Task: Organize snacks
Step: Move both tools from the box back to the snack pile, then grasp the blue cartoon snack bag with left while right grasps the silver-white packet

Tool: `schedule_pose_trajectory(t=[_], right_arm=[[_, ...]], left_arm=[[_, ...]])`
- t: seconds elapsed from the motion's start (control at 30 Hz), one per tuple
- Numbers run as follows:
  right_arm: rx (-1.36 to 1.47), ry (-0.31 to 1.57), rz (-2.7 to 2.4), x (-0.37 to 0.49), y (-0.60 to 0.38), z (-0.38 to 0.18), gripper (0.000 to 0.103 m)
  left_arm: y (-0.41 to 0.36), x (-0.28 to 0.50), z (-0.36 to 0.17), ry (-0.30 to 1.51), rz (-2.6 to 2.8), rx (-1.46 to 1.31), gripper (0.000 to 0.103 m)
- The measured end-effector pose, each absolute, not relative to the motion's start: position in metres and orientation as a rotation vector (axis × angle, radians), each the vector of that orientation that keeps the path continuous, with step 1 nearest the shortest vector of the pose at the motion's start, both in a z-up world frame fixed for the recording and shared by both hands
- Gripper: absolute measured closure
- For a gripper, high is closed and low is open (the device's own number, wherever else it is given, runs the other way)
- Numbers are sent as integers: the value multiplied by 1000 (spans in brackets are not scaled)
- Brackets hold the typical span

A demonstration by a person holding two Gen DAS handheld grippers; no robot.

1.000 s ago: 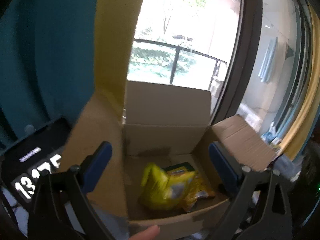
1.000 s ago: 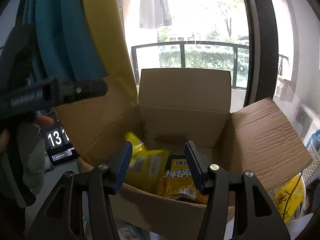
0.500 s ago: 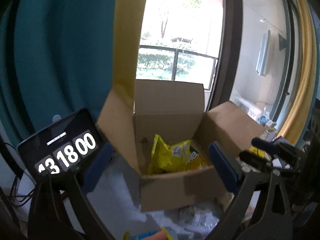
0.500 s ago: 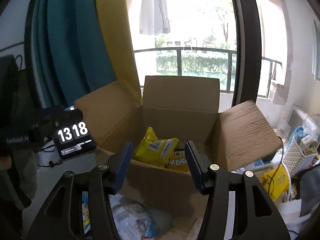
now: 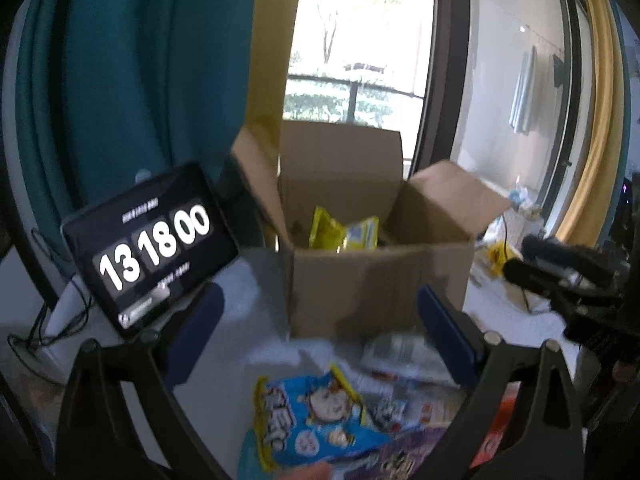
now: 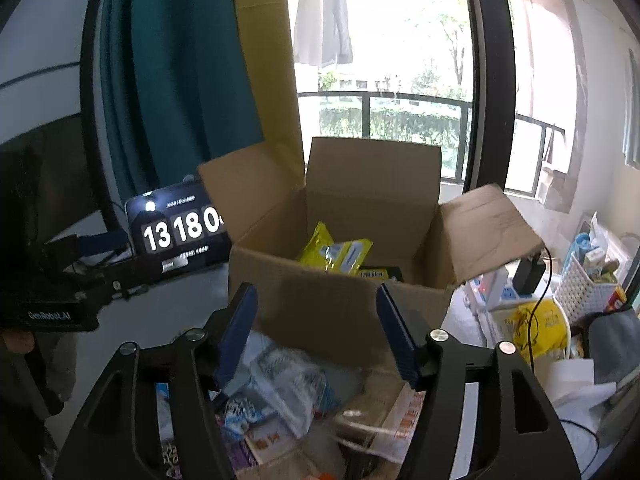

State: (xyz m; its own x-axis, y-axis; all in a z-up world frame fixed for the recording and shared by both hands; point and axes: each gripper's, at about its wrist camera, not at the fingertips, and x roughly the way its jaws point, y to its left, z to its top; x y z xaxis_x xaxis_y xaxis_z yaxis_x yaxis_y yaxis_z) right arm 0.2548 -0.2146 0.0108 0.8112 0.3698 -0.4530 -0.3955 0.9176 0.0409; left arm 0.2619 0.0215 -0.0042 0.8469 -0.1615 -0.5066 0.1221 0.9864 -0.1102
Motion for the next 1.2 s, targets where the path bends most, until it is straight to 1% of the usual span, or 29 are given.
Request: schedule_pose_trajectory(t=[0.2,0.4,0.67,0.77,0.87,0.97,1.03,1.2], right_arm=[[-73,523,430,249,-215,-10,30],[-71,576,460,256,-210,-35,27],[-110,633,497,269,-192,-59,26],[-135,668,520,276,-182,-71,25],[-159,704,533,284,-173,-83,25],[-157,722,539,292,-169,-88,25],[-162,736,535,297,-167,-93,25],[-189,790,527,308,-162,-108,25]], left_arm=[[28,247,-41,623,-129,-55,5],[37,246,-78,713,-129,-75,5],[48,259,-111,803,-147,-183,5],[42,263,-116,831,-161,-187,5],[36,266,-111,816,-189,-191,5],[25,276,-117,854,-208,-153,5],[13,287,-129,932,-215,-111,5],[-1,289,-135,937,-191,-24,5]])
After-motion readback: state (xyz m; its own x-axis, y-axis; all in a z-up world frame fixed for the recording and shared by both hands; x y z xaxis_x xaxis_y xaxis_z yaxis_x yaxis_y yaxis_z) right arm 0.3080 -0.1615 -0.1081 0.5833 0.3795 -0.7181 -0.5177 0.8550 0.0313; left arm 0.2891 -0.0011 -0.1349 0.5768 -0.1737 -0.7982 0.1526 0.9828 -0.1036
